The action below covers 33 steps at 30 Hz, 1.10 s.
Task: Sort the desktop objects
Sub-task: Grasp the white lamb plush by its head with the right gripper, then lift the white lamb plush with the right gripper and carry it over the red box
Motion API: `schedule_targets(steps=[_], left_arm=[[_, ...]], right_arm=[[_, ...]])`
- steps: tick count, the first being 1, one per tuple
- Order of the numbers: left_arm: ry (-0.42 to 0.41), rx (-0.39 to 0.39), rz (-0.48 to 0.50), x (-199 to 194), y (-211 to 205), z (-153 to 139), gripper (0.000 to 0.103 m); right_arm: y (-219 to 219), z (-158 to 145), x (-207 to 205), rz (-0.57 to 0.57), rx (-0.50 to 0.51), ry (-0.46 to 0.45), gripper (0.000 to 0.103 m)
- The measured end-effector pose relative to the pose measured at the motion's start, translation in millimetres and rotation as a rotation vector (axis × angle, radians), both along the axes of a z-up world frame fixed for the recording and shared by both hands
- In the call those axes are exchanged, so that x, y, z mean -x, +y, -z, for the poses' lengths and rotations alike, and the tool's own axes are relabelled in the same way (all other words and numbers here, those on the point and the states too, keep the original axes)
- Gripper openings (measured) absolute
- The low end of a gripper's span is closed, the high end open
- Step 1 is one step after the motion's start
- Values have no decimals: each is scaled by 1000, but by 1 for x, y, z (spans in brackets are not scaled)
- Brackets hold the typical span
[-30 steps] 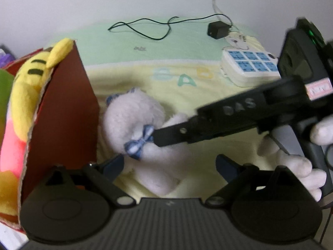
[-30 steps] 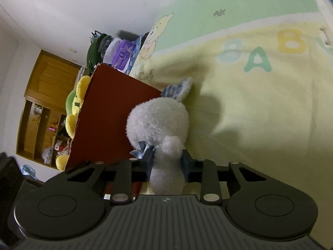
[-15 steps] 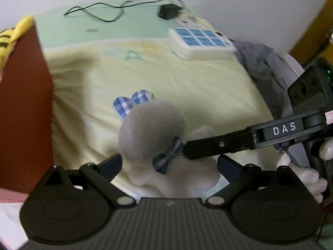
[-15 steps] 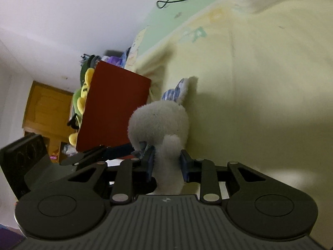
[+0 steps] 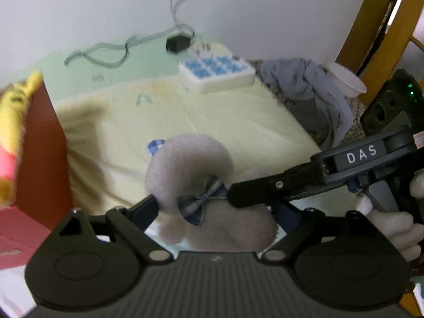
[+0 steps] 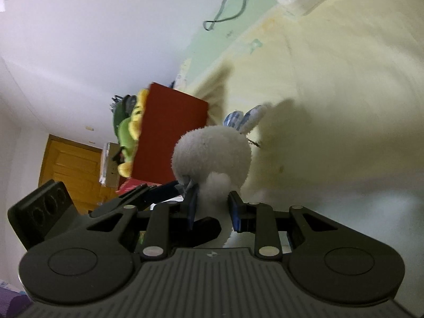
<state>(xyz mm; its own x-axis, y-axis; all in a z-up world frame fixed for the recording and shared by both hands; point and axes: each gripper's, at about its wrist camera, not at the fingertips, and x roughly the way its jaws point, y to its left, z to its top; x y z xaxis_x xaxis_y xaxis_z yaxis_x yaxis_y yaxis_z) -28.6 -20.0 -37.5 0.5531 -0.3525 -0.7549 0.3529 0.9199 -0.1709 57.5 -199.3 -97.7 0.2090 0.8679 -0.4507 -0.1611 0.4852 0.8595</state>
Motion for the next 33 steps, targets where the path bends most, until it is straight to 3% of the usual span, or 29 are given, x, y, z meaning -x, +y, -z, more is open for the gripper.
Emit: schedule_targets(steps=[10,18,33], left_arm=[[-180,51,-10,30,52,-58,91],[-310,61,-81,46,121,-98,91],[-374,29,-223,43,245,-109,91]], right_arm=[[38,-61,23,26,-55,-155,28],[110,-105,21,-8,-131,-294,28],[239,-122,8,-114,-188,-406,28]])
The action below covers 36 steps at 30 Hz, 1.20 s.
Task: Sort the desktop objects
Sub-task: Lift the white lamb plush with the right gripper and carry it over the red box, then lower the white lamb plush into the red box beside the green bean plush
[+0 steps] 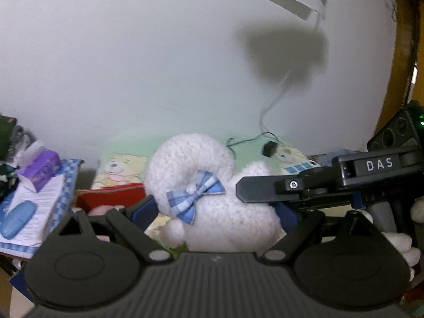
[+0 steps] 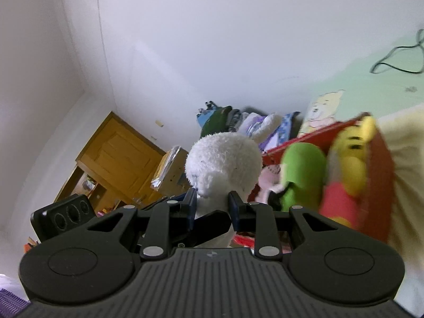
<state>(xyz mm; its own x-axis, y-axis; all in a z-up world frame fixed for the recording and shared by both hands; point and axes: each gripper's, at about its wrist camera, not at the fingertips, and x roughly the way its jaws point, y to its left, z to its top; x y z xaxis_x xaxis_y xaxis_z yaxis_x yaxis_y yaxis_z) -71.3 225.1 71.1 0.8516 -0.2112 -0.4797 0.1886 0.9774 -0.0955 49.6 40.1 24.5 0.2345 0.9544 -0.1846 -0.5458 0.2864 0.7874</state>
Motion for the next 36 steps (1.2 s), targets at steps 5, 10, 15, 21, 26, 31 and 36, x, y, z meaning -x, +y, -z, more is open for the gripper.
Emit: schedule_targets(steps=[5,10,15,21,26,31,36], left_arm=[[28,4,-35,-10,36,12,91],[59,-7,-40,-16,57,27,91],[93,-10,-44,-22,71,41,91],[130,-21,-47,-34,82,60,92],[159,-34,-48,-41,89,73,94],[187,-11,-59,-46,97,82,95],[197,-25,-74,-53,95,89,95]], right_arm=[[40,5,-6,-9,5,-16,28],[65,18,-6,4,31,3,28],[80,27,-7,17,64,16,28],[94,41,-10,41,104,33,28],[101,50,-12,58,142,41,27],[107,57,-14,73,187,38,25],[108,63,-18,85,194,58,25]])
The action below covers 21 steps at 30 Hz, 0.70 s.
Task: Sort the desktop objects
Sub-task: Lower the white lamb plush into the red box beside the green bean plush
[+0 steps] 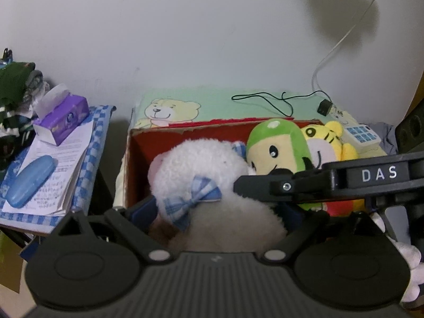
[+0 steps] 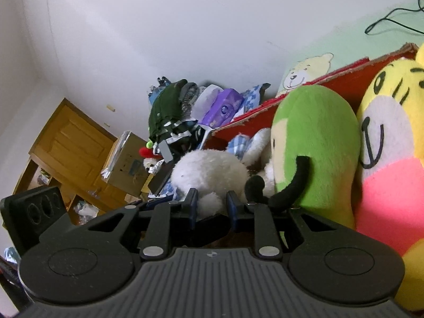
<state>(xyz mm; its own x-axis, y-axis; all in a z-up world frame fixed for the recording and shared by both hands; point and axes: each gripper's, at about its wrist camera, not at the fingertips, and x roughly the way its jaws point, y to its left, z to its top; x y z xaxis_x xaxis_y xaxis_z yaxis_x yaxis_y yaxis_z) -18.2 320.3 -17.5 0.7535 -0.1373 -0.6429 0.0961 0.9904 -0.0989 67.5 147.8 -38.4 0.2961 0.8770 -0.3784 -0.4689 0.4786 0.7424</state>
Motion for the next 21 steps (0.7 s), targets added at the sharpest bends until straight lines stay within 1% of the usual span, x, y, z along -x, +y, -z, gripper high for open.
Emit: schedule_targets(steps=[4,6,10,13,14,18,19,21], left_arm=[[17,6,-19,-8,3,3,95],[26,7,-22,-10,4,5,95],[53,9,-15,-10,3,9,99],[66,14,-11,-11,2,13,99],[73,6,-11,-12,1,14,100],[85,-95,-13,-15,-13,20,98],[90,-109,-11,-16,-15,21,98],[116,-93,-3,-20,-17,24,97]], right_arm=[[3,1,-2,18,20,-22,25],[4,3,-4,24,26,-17,25],[2,5,-1,13,43,-26,26],[-1,5,2,8,58,-41,26],[-1,5,3,9,62,-42,26],[-2,4,5,5,72,-57,25],[-1,5,4,3,69,-51,25],[-2,7,4,2,62,-42,25]])
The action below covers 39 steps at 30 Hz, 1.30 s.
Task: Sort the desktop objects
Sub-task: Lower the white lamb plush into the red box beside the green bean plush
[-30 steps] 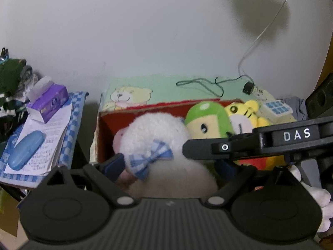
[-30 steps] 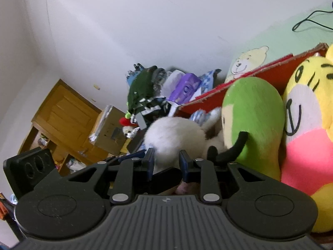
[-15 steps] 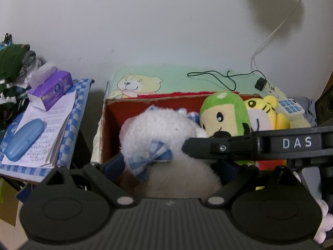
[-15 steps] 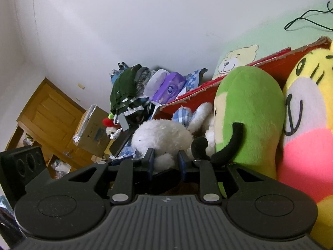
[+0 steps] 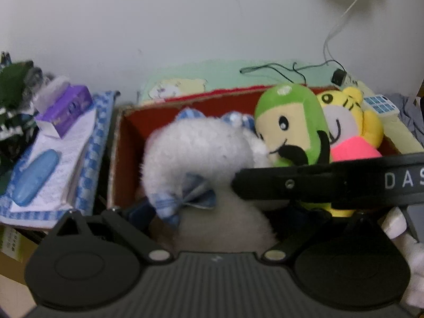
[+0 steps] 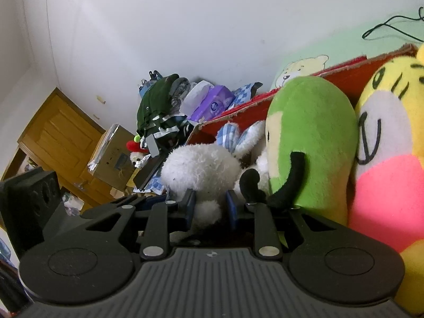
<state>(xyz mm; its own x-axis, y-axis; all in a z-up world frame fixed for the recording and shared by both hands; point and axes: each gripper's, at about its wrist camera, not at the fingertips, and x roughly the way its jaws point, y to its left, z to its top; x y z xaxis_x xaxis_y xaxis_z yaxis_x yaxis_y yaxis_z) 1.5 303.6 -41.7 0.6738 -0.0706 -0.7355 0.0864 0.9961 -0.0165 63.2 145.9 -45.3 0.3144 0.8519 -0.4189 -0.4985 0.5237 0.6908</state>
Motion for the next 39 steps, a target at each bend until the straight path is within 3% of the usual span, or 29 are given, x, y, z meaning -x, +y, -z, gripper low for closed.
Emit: schedule_targets(steps=[39], left_arm=[[57,-70,-29,-13,-19,10,102]], right_arm=[[-1,3,2,37,9,30,25]])
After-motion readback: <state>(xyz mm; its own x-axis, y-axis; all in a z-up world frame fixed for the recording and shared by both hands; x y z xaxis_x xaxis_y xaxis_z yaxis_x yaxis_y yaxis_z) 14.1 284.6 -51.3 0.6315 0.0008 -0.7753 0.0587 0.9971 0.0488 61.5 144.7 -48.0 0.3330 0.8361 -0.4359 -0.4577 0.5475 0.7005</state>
